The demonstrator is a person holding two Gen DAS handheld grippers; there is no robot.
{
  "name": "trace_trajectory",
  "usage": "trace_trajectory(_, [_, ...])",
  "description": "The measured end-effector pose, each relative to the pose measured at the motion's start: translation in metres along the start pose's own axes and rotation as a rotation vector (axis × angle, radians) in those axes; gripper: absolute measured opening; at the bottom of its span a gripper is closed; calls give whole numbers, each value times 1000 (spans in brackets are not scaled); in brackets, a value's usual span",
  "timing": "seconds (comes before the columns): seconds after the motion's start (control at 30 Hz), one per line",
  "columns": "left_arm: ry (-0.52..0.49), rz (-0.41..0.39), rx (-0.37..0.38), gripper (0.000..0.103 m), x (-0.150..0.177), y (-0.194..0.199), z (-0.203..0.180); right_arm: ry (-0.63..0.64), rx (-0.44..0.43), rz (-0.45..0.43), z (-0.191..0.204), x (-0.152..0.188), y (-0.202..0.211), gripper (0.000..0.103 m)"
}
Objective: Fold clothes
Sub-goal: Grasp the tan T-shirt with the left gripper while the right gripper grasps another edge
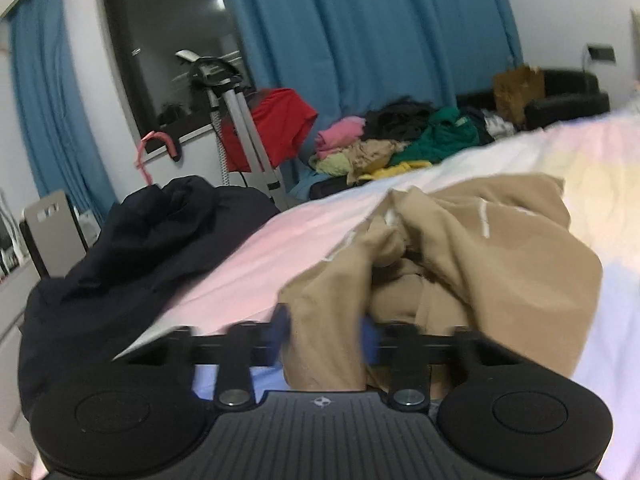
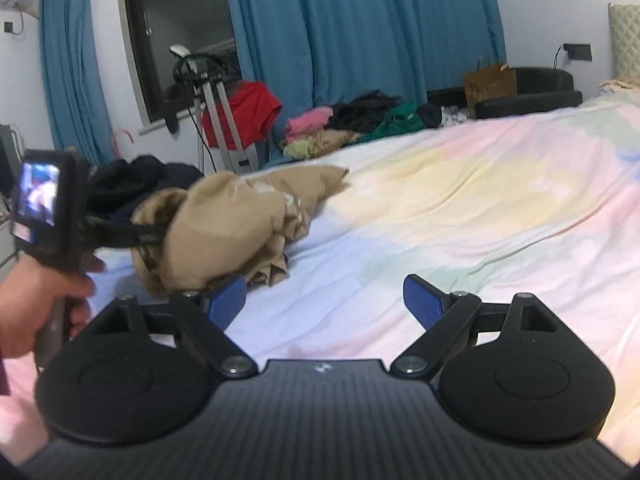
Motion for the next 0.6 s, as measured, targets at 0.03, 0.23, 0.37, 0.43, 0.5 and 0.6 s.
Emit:
trace_trajectory(0.03, [4,-7,10,14,1,4,4,-7,-2,4,0,1,-5,87])
trace_trajectory(0.23, [46,-79,112,10,-3,78,22,-68,-43,-22,-1,-7,-10,87])
trace_trajectory(0.37, [76,-117,188,5,-4,143,24,-85,-65,-50,1,-13,4,87])
trace_trajectory(0.43, [85,-134,214,5,-1,174,23,-84,-70,-61,4,-16,12,87])
trace_trajectory(0.5, [85,-152,246,4,5,202,18,-85,-82,-66,8,-18,22,87])
trace_trajectory(0.6, [79,-169,291,4,16,243,10,-78,-98,-64,13,-17,38,87])
Point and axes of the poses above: each gripper's, at about its wrist camera, not at the fingertips, and y roughly against the way its jaws point, z to its left, x to its underside, the point moved 8 cm from there along -y, roughly the way its jaws point, and after that the axes turned 1 degree about z, right-handed, at the moved point
